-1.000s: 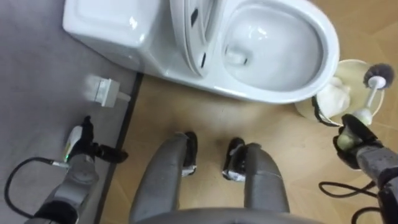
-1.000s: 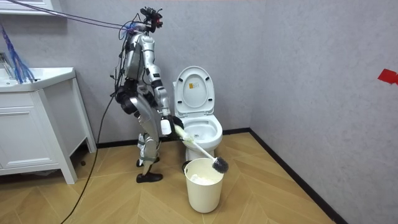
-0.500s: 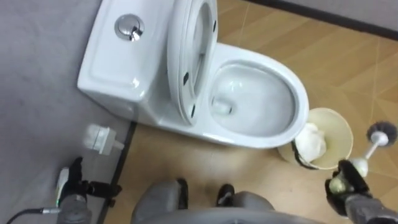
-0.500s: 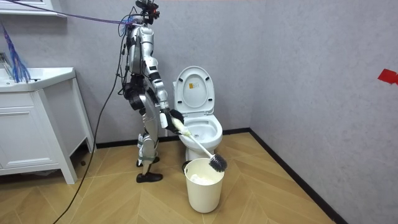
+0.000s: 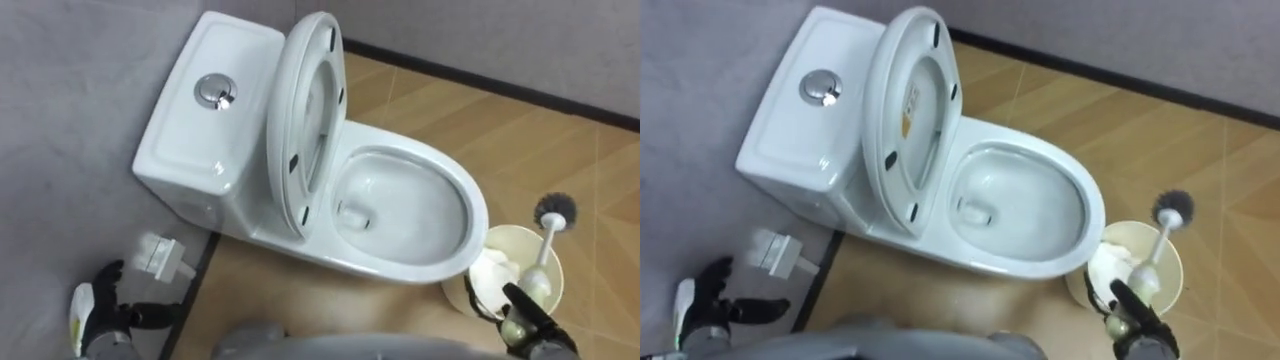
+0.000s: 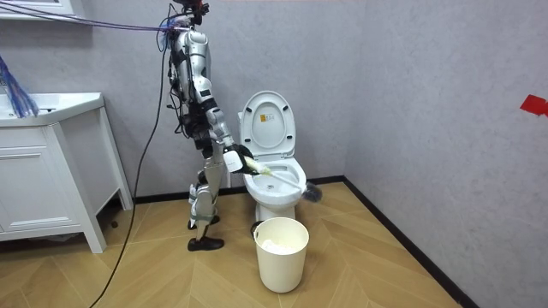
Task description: Brush toilet
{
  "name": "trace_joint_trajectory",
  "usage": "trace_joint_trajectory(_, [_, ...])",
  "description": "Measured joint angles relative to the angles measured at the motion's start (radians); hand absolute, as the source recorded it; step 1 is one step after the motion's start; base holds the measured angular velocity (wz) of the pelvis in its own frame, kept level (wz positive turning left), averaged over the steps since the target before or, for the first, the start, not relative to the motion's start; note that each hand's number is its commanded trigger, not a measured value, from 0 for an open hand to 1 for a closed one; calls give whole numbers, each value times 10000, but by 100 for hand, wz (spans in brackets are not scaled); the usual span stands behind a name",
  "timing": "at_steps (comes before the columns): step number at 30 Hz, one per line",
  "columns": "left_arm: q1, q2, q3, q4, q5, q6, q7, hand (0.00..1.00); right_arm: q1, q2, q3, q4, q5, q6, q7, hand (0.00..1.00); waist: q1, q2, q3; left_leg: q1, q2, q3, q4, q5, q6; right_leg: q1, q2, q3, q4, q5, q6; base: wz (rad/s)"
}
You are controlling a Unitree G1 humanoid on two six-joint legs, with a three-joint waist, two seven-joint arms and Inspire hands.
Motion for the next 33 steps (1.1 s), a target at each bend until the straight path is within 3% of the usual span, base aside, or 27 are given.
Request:
trace_joint_trajectory(3, [123,-16,-6,-964,487,-249,301,0,-50,31,326,-11,-456,-215,124,100,114,-125,-39,-3,-2,-111,-23,51,-71,149,63,-27,-212,67,-86,6])
trace_joint_trajectory(5, [148,-15,-41,-1905,918,-402,457,0,-62,58,379,-48,-794,-255,82,100,132,-183,-11,-30,6,-264,-23,94,-127,204,115,-52,-296,135,-118,18])
trace_joint_trajectory(7, [131,-21,-69,-2551,1636,-843,610,0,-39,132,414,-149,-1646,-279,46,100,134,-199,-26,22,5,-362,-66,123,-172,327,146,-279,-308,135,-118,14])
trace_joint_trajectory(10, [115,-29,-69,-3165,2669,-1118,978,0,-12,278,423,-206,-2740,-435,122,100,118,-227,-21,170,30,-365,-135,158,-236,398,207,-284,-312,142,-129,0])
trace_joint_trajectory(17, [-280,-4,-197,-4069,4196,-1472,1442,0,-55,384,433,-215,-4778,-514,465,100,104,-153,-35,169,38,-476,-156,178,-266,392,209,-256,-294,141,-130,3])
trace_joint_trajectory(21, [-591,27,-202,-4211,4993,-1856,1805,0,-57,389,448,-202,-5695,-821,645,100,117,-132,-34,246,42,-449,-182,199,-237,405,175,-149,-300,140,-130,-1])
trace_joint_trajectory(29, [-650,99,-596,-4212,5477,-1890,1779,0,-61,363,616,-168,-7066,-1106,1052,100,-123,-135,-44,410,14,-343,-315,199,-236,477,190,94,-462,142,-131,-6])
trace_joint_trajectory(31, [-655,126,-771,-4211,5840,-1891,1632,0,-76,344,616,-178,-7764,-1191,1264,100,-167,-142,-48,488,27,-223,-390,200,-237,457,211,362,-466,142,-131,-18])
trace_joint_trajectory(33, [-665,302,-1072,-4121,5878,-1890,1499,0,-73,303,633,-179,-8098,-1211,1443,100,-156,-145,-50,536,38,-85,-483,209,-233,426,211,495,-461,141,-131,-22])
